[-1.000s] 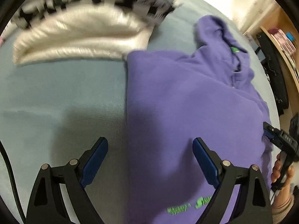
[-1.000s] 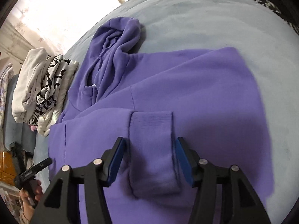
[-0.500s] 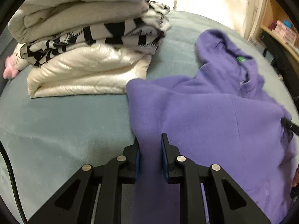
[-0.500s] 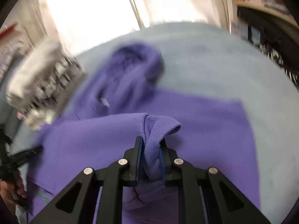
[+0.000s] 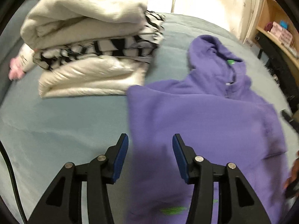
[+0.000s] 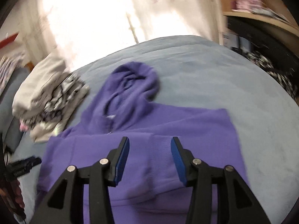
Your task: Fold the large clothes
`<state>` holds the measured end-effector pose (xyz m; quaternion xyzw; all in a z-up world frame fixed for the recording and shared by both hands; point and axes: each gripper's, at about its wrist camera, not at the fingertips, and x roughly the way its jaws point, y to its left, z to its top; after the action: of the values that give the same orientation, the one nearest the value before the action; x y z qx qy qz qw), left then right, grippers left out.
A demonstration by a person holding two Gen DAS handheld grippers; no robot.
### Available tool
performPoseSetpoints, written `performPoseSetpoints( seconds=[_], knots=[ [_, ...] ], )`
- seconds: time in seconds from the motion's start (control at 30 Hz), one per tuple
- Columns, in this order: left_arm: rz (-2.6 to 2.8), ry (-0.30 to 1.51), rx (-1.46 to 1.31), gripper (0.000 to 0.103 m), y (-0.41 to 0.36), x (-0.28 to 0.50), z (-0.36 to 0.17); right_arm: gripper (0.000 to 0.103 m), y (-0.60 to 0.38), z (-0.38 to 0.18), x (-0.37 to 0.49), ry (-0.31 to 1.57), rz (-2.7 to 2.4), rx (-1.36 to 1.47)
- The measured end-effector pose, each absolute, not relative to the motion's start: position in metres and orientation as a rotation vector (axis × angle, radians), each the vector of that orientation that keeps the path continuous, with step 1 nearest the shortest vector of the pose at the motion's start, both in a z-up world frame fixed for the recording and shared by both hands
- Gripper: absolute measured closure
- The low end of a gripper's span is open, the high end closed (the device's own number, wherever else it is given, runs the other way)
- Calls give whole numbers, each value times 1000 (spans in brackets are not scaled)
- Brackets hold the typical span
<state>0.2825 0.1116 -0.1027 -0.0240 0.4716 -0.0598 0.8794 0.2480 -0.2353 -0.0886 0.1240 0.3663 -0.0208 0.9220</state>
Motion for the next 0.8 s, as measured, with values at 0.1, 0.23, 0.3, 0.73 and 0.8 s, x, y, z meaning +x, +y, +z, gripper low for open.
performPoseSetpoints(
  seconds=[0.1, 0.23, 0.3, 0.73, 0.8],
  knots=[
    [-144, 964, -90, 56, 85, 289, -103, 57, -195, -90, 262, 793, 33, 158],
    [-133, 949, -54, 56, 45, 312, -123, 57, -151, -109, 293, 854, 84, 135],
    [-99, 957, -33, 56, 39, 323, -140, 57, -142, -126, 303, 890, 84, 117],
    [-17, 908, 137, 62, 67, 336, -155, 83, -217, -136, 289, 913, -2, 36],
    [-23, 929, 117, 62, 67, 332, -148, 80, -216, -129, 284, 901, -20, 61]
  ],
)
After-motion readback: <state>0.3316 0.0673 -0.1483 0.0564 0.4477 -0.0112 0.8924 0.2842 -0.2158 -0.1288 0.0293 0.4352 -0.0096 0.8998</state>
